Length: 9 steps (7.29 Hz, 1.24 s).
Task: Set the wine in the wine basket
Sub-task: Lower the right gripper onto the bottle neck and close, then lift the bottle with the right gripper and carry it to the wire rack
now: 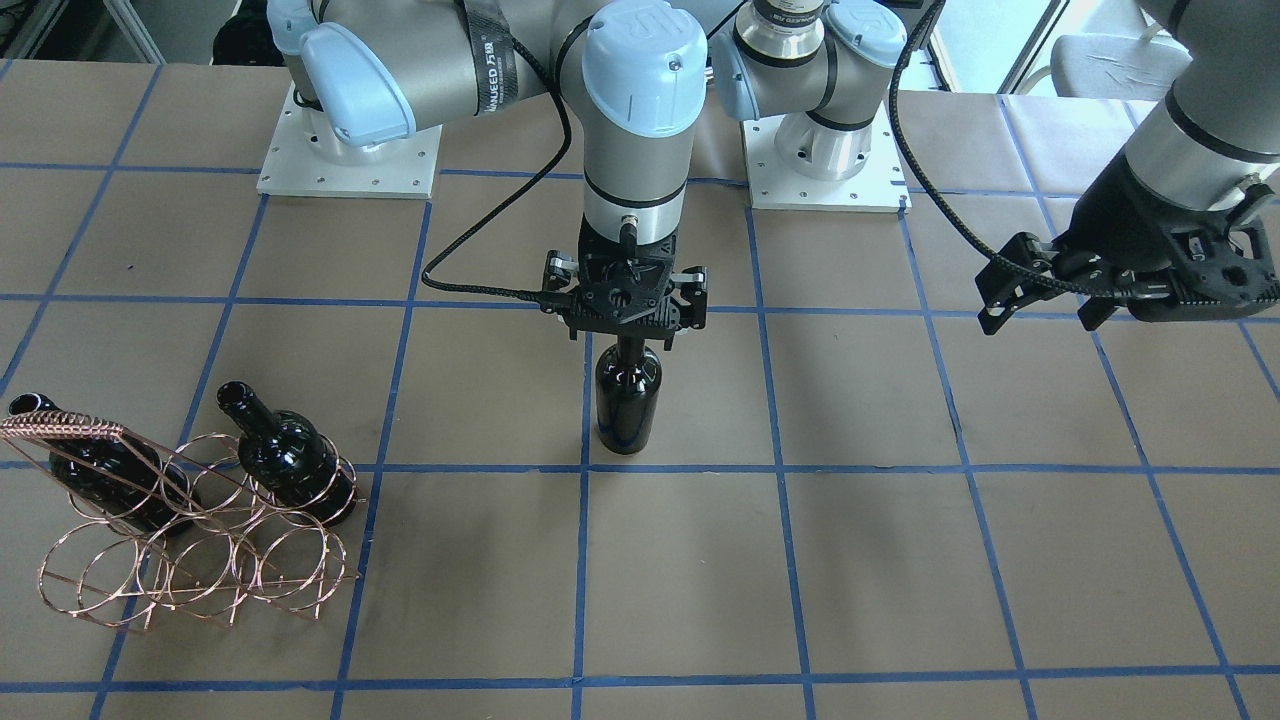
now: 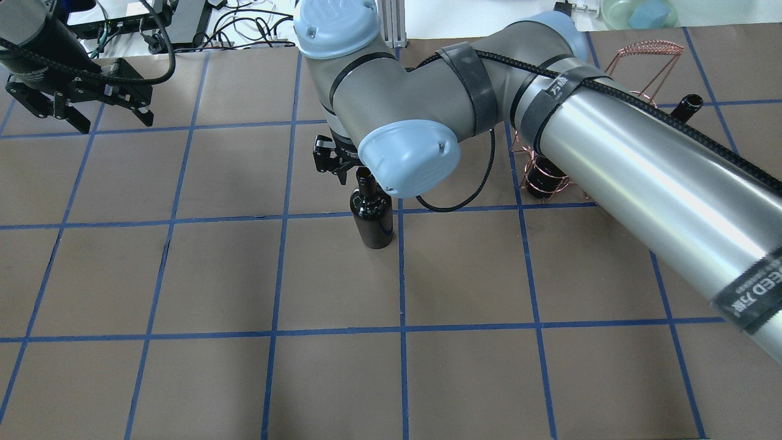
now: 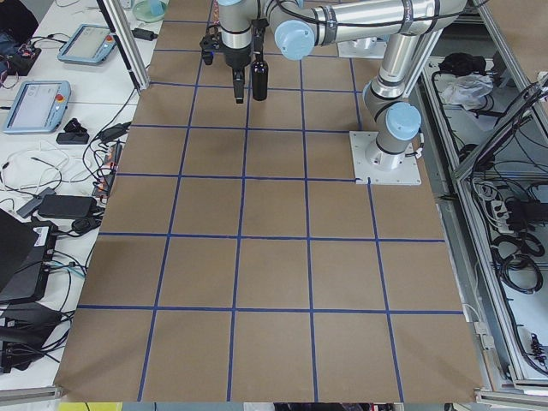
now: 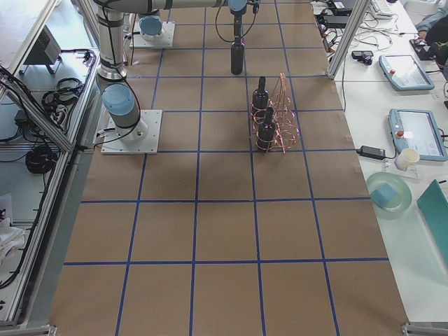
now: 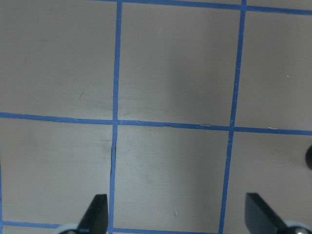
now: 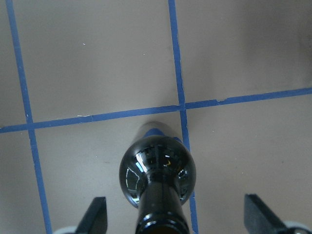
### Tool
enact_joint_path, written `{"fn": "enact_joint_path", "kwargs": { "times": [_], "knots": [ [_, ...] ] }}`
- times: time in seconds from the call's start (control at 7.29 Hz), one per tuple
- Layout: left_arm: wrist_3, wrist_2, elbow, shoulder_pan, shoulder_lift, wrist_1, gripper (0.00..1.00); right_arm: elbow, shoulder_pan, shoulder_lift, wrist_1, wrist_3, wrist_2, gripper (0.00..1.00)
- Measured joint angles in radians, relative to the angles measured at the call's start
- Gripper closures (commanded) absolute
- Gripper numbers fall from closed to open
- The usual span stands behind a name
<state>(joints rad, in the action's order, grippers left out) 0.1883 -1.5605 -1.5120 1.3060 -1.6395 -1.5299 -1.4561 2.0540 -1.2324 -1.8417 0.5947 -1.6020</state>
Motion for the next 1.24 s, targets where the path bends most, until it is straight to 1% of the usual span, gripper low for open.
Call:
{"fn": "enact_joint_path", "kwargs": {
  "times": [0.27,0.41,0.55,0.69,0.82,0.96,1.1,1.24],
  "knots": [
    [0.000,0.002,-0.014,-0.006,0.004,0.002,0.00,-0.001,0.001,0.008,-0.011,0.002,0.001,0.18],
    [0.001,0.002,-0.019,-0.008,0.007,0.001,0.00,-0.003,0.002,0.008,-0.008,0.004,0.002,0.30],
    [0.001,0.002,-0.026,-0.008,0.010,0.000,0.00,-0.003,0.003,0.007,-0.008,0.005,0.005,0.54],
    [0.001,0.003,-0.031,-0.008,0.014,0.000,0.00,-0.003,0.004,0.006,-0.009,0.004,0.013,0.63],
    [0.001,0.002,-0.035,-0.008,0.018,0.000,0.00,-0.003,0.004,0.006,-0.009,-0.001,0.022,0.68],
    [0.001,0.002,-0.039,-0.008,0.021,0.000,0.00,-0.003,0.004,0.006,-0.010,-0.006,0.026,0.76],
    [0.002,0.002,-0.043,-0.008,0.024,0.000,0.00,-0.004,0.005,0.006,-0.011,-0.014,0.028,0.92],
    [0.002,0.002,-0.046,-0.009,0.027,0.000,0.00,-0.002,0.005,0.005,-0.013,-0.023,0.029,0.96]
  ]
}}
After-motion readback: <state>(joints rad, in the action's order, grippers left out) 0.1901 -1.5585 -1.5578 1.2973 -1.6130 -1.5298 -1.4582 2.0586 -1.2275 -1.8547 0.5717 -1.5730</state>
